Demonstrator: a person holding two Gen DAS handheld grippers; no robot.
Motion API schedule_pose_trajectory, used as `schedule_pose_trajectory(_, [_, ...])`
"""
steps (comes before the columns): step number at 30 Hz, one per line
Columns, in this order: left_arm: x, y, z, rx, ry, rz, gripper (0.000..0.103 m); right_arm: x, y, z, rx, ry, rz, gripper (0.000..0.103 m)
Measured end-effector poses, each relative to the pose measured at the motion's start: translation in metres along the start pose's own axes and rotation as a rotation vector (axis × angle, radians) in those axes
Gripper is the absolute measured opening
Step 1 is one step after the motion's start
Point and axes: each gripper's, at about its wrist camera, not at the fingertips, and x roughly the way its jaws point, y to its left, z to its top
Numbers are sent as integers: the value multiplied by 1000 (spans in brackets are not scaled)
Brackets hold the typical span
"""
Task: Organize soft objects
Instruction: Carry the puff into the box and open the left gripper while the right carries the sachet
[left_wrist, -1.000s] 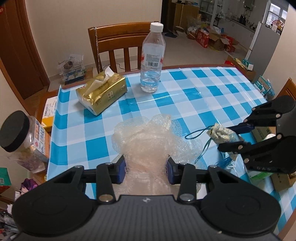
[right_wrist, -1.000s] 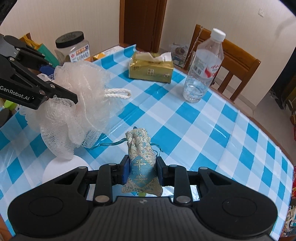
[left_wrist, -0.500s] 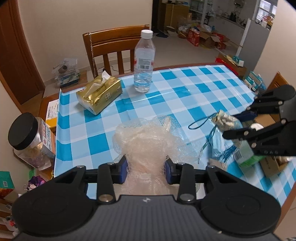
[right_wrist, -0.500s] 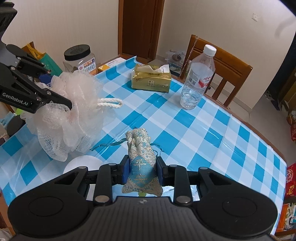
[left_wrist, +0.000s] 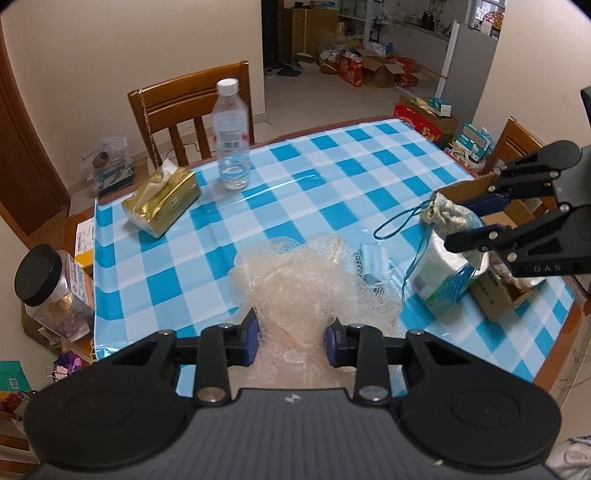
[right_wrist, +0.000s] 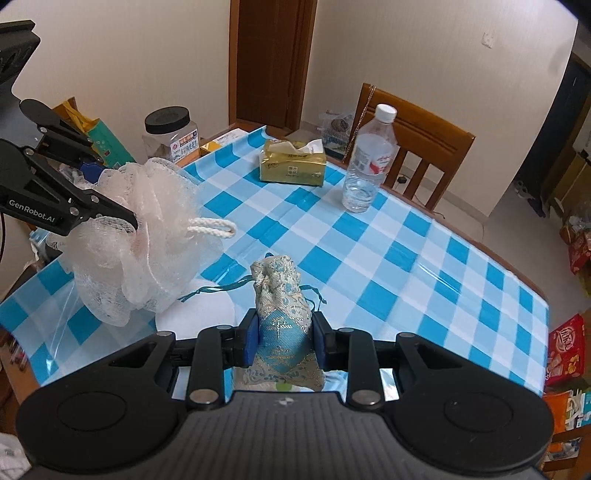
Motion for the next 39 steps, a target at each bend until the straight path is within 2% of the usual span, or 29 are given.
schedule_pose_trajectory(5, [-3, -44, 14, 0, -8, 5, 32, -30, -27, -24, 3, -26, 5, 34])
schedule_pose_trajectory(10, [5, -96, 37, 16, -31, -21, 32, -59, -72, -57, 25, -37, -23, 34])
schedule_pose_trajectory(20, [53, -206, 105, 133, -61, -111, 32, -96, -166, -137, 154, -18, -115, 34])
schedule_pose_trajectory(27, [93, -271, 141, 209, -62, -168, 32, -97, -206, -189, 221, 27, -166, 35])
schedule_pose_trajectory(32, [120, -304, 155, 241, -54, -205, 31, -87, -224, -222, 270, 79, -178, 35])
schedule_pose_trajectory(39, [158, -346, 172, 262, -39, -250, 30, -70, -232, -256, 329, 133, -146, 35])
